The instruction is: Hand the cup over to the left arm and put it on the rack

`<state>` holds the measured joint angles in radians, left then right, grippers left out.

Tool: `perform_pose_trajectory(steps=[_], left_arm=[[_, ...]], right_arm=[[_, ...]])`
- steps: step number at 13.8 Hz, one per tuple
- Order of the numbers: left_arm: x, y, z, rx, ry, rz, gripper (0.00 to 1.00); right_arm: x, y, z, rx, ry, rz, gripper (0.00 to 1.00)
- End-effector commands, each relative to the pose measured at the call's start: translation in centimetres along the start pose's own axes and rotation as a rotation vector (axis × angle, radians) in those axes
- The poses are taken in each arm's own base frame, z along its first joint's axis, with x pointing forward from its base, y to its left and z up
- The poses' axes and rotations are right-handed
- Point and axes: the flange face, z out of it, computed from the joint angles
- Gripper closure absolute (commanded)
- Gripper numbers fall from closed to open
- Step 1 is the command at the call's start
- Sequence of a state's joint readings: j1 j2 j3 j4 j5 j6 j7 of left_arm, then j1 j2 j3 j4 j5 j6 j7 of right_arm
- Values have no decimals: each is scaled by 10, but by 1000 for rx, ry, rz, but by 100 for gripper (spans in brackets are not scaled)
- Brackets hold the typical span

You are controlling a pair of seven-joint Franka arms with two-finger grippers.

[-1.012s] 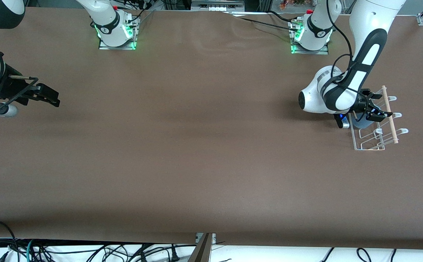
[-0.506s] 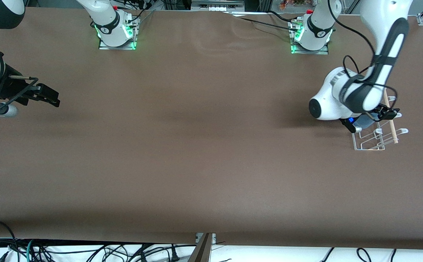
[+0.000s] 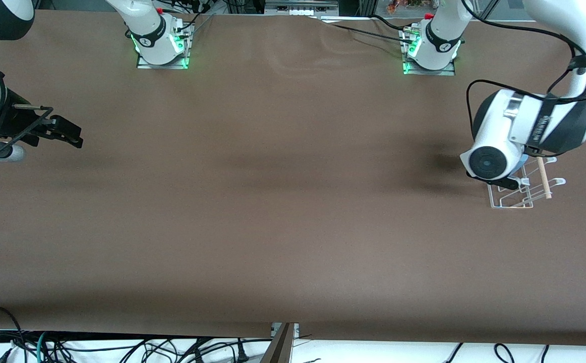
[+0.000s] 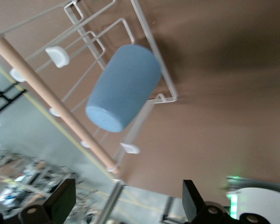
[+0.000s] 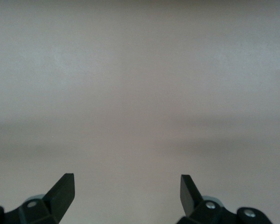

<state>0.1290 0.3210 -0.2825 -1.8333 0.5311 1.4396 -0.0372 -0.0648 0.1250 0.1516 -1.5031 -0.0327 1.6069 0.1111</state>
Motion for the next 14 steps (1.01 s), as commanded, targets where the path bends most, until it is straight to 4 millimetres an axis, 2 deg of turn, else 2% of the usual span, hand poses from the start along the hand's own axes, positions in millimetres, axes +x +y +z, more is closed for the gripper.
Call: perform_pose_trajectory(steps=[1,3,4,5,6,7,9,11,12,13,14], left_arm=[[-8,-17,-32,-233,52,-107,0],[-12,-25,-61,-396,111,-164,0],[-17,-35,-78,-460,148,-176,0],[-25,-41,-100,-490,199,-177,0],[-39,-50,-123,-494,255,-190,0],[-50,-50,-142,-490,299,-189,0],[-83,-51,-195,-497,422,-170,0],[-123,-69,-216,-519,515,-215,0],[-129,-76,-219,-513,581,-255,0],[-137,-72,-213,-498,610,-276,0],[-136,-64,-200,-490,614,-279,0]], right_arm=[[2,4,-3,12,8,-13,0],[2,4,-3,12,8,-13,0],[3,6,-3,12,8,-10,0],[3,6,-3,12,8,-10,0],[2,6,-4,12,9,-10,0],[3,6,-3,12,8,-10,0],[3,7,-3,12,8,-8,0],[3,6,-3,12,8,-10,0],[3,6,-3,12,8,-10,0],[3,6,-3,12,8,-10,0],[2,6,-4,12,9,-10,0]])
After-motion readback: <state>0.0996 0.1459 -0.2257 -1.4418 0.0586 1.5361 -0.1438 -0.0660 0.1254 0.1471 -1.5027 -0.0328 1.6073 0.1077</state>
